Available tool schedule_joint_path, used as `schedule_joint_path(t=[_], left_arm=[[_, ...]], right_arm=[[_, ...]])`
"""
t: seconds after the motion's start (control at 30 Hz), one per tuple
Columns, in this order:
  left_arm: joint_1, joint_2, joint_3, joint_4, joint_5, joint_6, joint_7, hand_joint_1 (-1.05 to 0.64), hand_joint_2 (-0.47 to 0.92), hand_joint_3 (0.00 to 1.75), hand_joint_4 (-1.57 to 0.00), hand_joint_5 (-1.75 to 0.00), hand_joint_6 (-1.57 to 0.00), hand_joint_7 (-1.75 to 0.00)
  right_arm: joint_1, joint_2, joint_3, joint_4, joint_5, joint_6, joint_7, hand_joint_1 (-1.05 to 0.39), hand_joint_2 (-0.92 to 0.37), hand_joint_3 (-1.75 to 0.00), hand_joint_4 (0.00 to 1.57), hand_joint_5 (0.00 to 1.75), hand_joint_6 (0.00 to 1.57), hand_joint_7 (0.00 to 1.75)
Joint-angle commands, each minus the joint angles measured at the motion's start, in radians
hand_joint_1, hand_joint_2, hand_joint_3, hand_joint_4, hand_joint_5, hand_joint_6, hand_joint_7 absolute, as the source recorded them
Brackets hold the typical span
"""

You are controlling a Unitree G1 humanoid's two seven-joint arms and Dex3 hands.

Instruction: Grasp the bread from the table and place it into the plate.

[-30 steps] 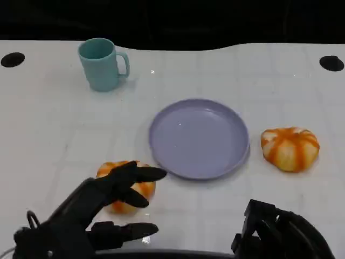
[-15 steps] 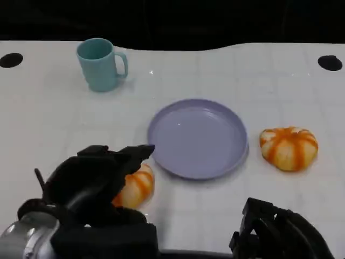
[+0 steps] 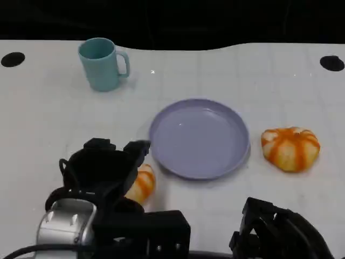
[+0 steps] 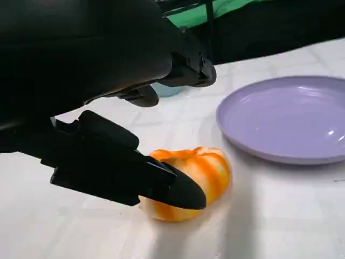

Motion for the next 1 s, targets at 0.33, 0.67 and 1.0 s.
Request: schedule_joint_path(t=[0.33,0.67,1.0], left_arm=[[-0.104,-0.093,-0.045,0.228,0.059,0.085,0.017,-0.7,0.91,0.0,-0.26,-0.35,-0.26,0.0],[-0.158,-0.102,-0.059,0.388,0.034,0.088,0.09,-0.7,0.91,0.0,-0.28,-0.32,-0.23,0.0],[-0.212,-0.097,-0.058,0.584,-0.087,0.054,0.211,-0.65,0.88,0.0,-0.3,-0.26,-0.23,-0.01]], right_arm=[[0.007,-0.018,-0.013,-0.011,0.002,-0.016,0.008,-0.73,-0.92,-0.24,0.86,1.61,0.75,1.43],[0.011,-0.026,-0.017,-0.016,0.009,-0.013,0.014,-0.72,-0.92,-0.24,0.86,1.6,0.76,1.41],[0.015,-0.026,-0.016,-0.016,0.011,-0.017,0.02,-0.72,-0.92,-0.24,0.86,1.61,0.76,1.41]])
